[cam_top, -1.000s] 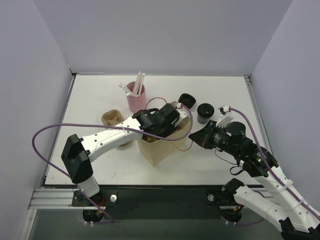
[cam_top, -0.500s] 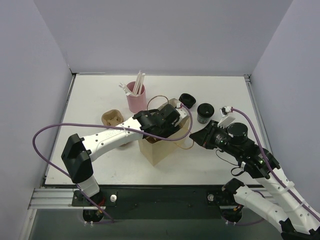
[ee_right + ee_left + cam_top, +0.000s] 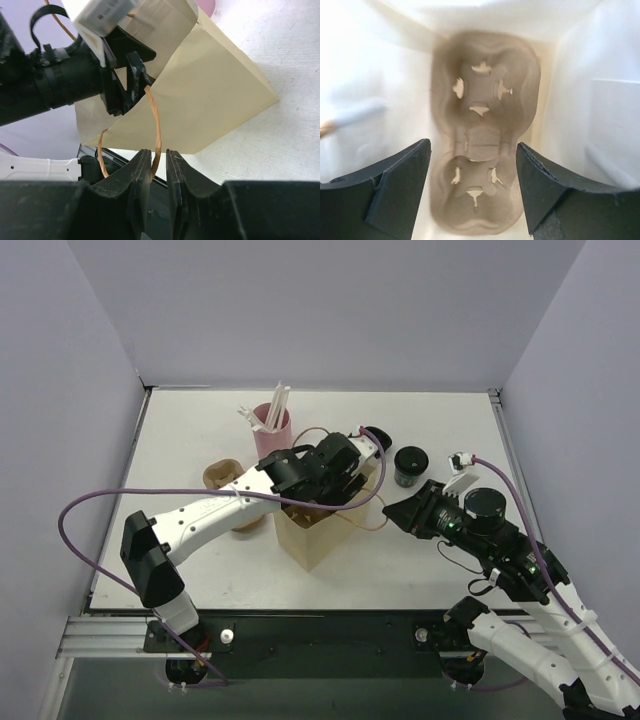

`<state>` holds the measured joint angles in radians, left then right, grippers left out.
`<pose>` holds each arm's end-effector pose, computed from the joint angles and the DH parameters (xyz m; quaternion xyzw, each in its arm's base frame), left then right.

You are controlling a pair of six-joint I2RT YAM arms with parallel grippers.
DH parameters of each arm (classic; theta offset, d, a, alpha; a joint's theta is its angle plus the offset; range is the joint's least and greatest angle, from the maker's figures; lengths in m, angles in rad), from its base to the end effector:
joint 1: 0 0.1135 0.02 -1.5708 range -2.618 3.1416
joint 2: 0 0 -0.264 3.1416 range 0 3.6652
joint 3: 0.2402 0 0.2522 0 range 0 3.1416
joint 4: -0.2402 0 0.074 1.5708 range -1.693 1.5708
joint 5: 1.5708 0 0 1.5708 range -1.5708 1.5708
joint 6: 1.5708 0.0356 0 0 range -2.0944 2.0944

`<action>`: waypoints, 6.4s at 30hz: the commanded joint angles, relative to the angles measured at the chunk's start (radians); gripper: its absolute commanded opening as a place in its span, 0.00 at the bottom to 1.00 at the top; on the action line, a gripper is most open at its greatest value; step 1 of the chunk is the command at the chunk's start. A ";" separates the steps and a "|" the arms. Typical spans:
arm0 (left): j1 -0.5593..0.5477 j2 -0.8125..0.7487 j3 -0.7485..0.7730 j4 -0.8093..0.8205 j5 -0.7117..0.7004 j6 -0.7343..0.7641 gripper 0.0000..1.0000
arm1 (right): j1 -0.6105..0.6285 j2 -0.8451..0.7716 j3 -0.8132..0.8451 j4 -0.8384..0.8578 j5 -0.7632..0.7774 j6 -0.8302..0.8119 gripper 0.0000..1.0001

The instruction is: Pack the takeout coffee

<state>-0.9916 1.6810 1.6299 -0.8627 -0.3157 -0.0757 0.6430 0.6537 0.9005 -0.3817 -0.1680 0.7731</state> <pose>0.2077 -0.2974 0.3379 0.3678 0.8609 -0.0340 0.3500 0.1096 0.0896 0.3774 -0.0063 0.7525 0.4743 0.4569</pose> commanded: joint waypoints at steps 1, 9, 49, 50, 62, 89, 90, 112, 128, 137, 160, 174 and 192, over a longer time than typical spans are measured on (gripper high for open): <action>0.005 -0.056 0.061 -0.032 -0.040 -0.027 0.80 | 0.007 -0.006 0.058 -0.003 0.025 -0.021 0.21; 0.005 -0.121 0.126 -0.029 -0.089 -0.095 0.80 | 0.009 0.041 0.132 -0.043 0.035 -0.101 0.22; 0.094 -0.695 -0.078 -0.386 -0.019 -0.777 0.78 | -0.094 0.736 0.714 -0.467 0.023 -0.407 0.00; 0.094 -0.682 -0.053 -0.386 -0.022 -0.759 0.78 | -0.073 0.716 0.692 -0.465 0.069 -0.394 0.00; 0.107 -0.454 0.056 -0.405 -0.065 -0.713 0.79 | 0.012 0.525 0.390 -0.162 0.148 -0.299 0.00; 0.114 -0.319 0.102 -0.579 0.089 -0.765 0.70 | 0.021 0.443 0.313 -0.171 0.331 -0.081 0.00; 0.114 -0.320 0.090 -0.566 0.089 -0.753 0.70 | 0.021 0.442 0.311 -0.171 0.331 -0.081 0.00; 0.111 -0.226 0.196 -0.603 0.084 -0.711 0.00 | 0.024 0.396 0.341 -0.263 0.301 -0.006 0.00; 0.159 -0.216 0.119 -0.570 0.087 -0.664 0.12 | 0.027 0.440 0.341 -0.267 0.283 -0.028 0.01; 0.189 -0.188 0.182 -0.598 0.032 -0.612 0.41 | 0.024 0.432 0.385 -0.270 0.257 -0.060 0.24; 0.225 -0.121 0.262 -0.509 0.009 -0.498 0.00 | -0.284 0.595 0.604 -0.278 0.295 -0.270 0.57; 0.226 -0.360 -0.041 -0.231 0.199 -0.500 0.00 | -0.571 1.084 0.808 -0.310 -0.037 -0.606 0.84; 0.238 -0.300 0.030 -0.262 0.195 -0.431 0.36 | -0.519 1.281 0.907 -0.396 -0.028 -0.813 0.81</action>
<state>-0.7589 1.3804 1.5993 -1.1404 -0.1173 -0.5262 0.0887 1.9156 1.7630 -0.7341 -0.2199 0.0078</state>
